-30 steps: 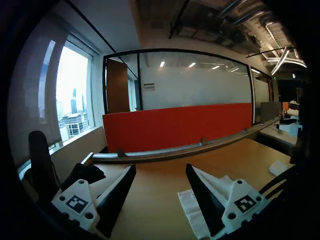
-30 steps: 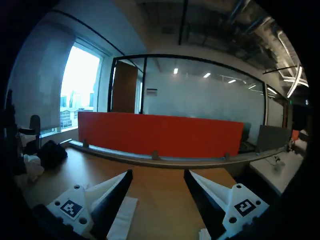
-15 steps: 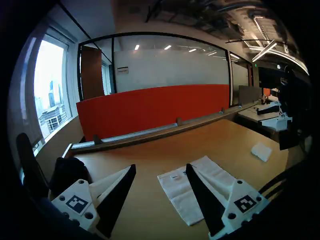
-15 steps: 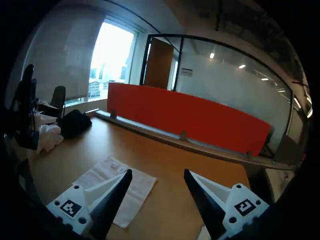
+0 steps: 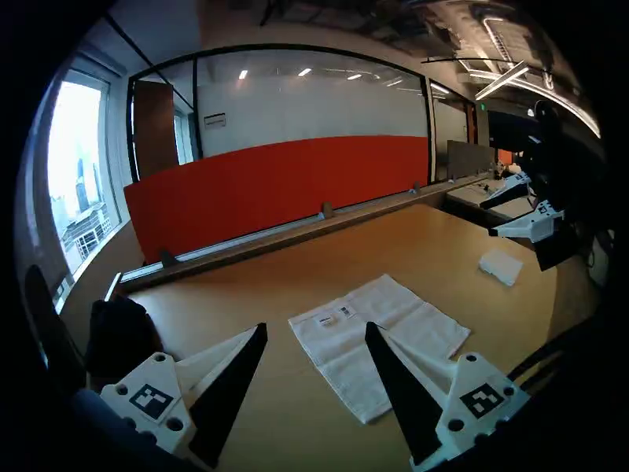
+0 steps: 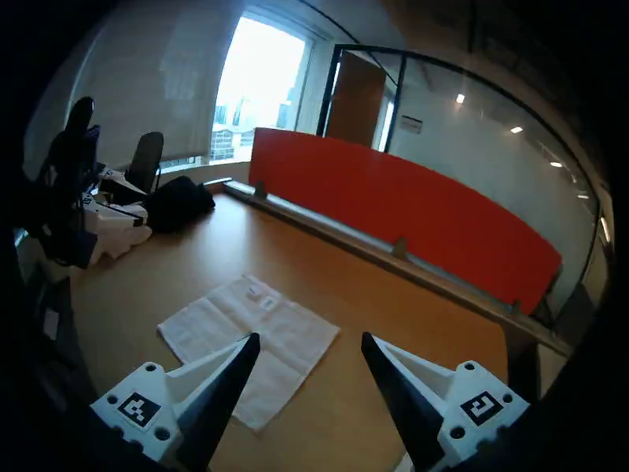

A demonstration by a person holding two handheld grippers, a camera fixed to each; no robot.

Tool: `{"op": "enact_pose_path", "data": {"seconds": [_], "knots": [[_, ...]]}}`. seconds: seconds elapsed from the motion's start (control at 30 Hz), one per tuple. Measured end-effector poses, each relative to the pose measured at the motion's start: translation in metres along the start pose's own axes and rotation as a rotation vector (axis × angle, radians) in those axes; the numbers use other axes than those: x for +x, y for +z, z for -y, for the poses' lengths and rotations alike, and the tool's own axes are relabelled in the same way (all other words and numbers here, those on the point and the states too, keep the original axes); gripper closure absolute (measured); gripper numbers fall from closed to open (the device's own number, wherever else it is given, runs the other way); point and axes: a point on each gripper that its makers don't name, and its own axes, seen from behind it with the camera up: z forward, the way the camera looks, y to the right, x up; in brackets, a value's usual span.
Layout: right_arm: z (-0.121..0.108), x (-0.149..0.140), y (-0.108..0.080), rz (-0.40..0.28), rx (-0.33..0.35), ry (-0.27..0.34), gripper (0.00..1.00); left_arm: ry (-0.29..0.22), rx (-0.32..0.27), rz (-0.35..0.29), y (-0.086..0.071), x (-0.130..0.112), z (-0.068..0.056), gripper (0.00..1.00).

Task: Fold towel

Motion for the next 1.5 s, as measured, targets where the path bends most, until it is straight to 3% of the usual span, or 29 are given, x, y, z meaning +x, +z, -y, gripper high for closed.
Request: {"op": "enact_pose_path", "data": {"seconds": [0.5,1.3,1.5], "knots": [[0.028,-0.056,0.030,0.087,0.068,0.006,0.00,0.042,-0.077,0.079,0.023,-0.056,-0.035,0.08],[0.069,-0.145,0.070,0.226,0.164,-0.017,0.00,0.076,-0.175,0.264,0.058,-0.154,-0.064,0.08],[0.076,-0.161,0.073,0.254,0.184,-0.020,0.00,0.109,-0.192,0.300,0.066,-0.171,-0.069,0.08]]}}
